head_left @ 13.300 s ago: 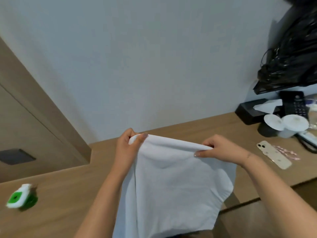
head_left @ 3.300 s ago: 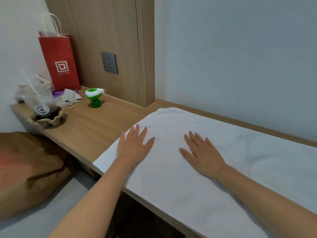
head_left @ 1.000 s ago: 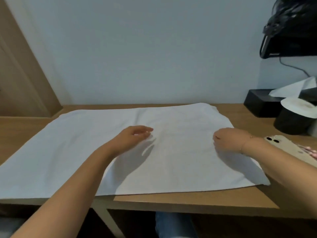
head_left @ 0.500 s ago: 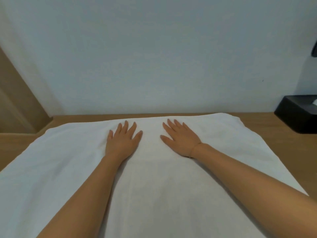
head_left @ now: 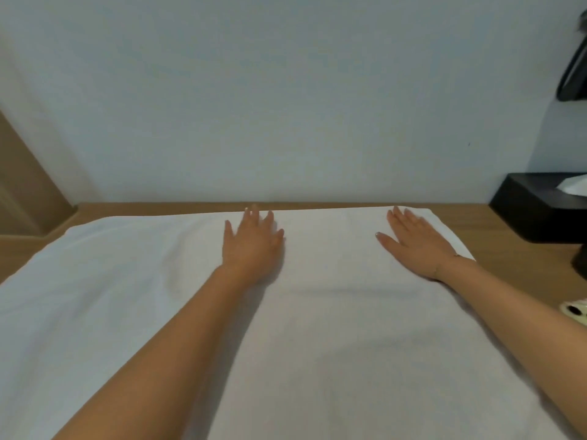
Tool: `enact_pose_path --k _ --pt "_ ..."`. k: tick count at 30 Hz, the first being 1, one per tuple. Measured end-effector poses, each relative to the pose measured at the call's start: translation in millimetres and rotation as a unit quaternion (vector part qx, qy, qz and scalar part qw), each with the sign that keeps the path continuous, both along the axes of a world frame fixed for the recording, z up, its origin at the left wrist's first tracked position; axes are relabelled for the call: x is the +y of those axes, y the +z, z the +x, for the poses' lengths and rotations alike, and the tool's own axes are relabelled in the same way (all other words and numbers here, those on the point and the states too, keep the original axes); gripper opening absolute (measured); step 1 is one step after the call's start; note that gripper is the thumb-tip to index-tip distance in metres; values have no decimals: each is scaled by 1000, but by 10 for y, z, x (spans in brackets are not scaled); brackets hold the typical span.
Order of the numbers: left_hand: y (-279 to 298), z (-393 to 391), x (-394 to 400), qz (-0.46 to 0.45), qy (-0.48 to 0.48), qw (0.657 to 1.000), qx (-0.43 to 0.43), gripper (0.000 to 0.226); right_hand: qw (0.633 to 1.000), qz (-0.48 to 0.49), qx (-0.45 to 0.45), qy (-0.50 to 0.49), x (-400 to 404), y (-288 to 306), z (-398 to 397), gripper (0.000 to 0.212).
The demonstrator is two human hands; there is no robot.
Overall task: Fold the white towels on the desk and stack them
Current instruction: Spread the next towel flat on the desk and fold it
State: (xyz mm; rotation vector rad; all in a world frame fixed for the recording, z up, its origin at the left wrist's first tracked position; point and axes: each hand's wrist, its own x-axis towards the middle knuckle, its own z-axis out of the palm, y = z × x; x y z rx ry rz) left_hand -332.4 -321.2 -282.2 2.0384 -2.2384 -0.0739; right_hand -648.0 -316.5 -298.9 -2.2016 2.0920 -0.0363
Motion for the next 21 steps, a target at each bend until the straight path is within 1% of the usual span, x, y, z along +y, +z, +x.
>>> enact_pose_path --k 2,3,5,8,10,12,14,16,17,19,21 --pt "-47 -338 59 7 -51 999 4 56 1000 -2 -2 2 -9 -18 -26 74" --pt "-95 -415 77 17 -55 998 5 57 1000 -2 -3 5 -21 -27 -58 75" --pt "-175 -407 70 25 -49 998 7 58 1000 -1 -6 10 -39 -33 -161 75" --pt "-170 -350 67 28 -51 998 7 59 1000 -4 -12 -25 -7 -4 -378 70" --pt "-113 -379 95 39 -50 998 8 59 998 22 -22 -50 67 65 -487 67" --pt "-38 -428 182 49 -43 998 14 58 997 44 -5 -56 211 174 -494 65" --pt "37 -499 311 29 -37 998 31 57 999 8 9 -31 427 294 -395 63" --pt "93 -640 492 -8 -66 997 43 57 999 -30 -17 16 746 389 -220 63" --pt "103 -731 599 -16 -95 994 45 57 998 -29 -39 43 938 403 -119 64" --pt "73 -892 817 -3 -145 988 43 60 994 -2 -74 86 1348 354 69 68" --pt "-13 -947 957 28 -161 986 24 61 991 25 -76 103 1675 257 156 74"
